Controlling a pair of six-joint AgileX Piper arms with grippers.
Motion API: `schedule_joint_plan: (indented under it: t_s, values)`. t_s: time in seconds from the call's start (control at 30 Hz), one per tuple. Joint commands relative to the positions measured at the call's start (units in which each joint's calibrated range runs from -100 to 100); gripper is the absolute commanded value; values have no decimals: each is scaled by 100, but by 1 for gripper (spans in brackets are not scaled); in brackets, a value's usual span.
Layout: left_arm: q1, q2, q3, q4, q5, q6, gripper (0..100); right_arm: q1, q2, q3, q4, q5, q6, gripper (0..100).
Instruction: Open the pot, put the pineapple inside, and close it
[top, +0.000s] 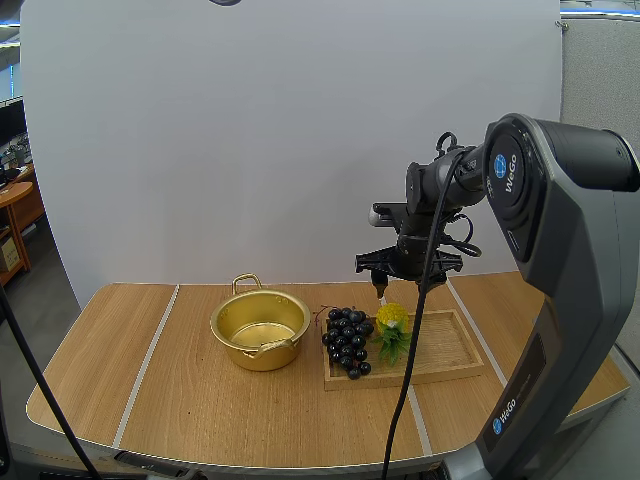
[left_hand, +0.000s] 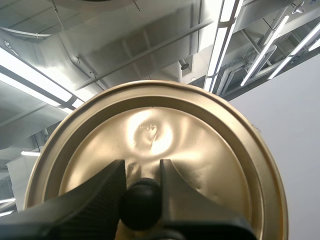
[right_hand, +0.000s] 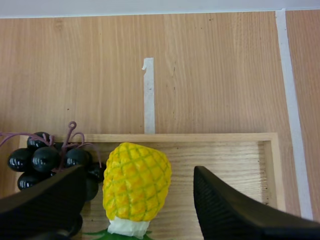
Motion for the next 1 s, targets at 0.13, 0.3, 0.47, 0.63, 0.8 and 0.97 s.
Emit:
schedule_joint_plan:
  t_s: [0.13,0.3,0.47,0.63,0.8,0.97]
  values:
    - [-11,-34,-40,51,-190,-59,0,-16,225,-48,131,-83,20,100]
    - [-11,-34,-40,51,-190,-59,0,-16,301,-48,131,-153,20,100]
    - [-11,-34,-40,51,-190,-59,0,-16,461,-48,131,-153,20,100]
    - [-11,-34,-40,51,-190,-59,0,-16,606,-48,131,-219,20,100]
    - [-11,-34,-40,51,-190,-59,0,-16,782,-48,131,-332,10,100]
    - [-11,-34,-40,51,-190,-59,0,-16,971,-48,140,-376,10,100]
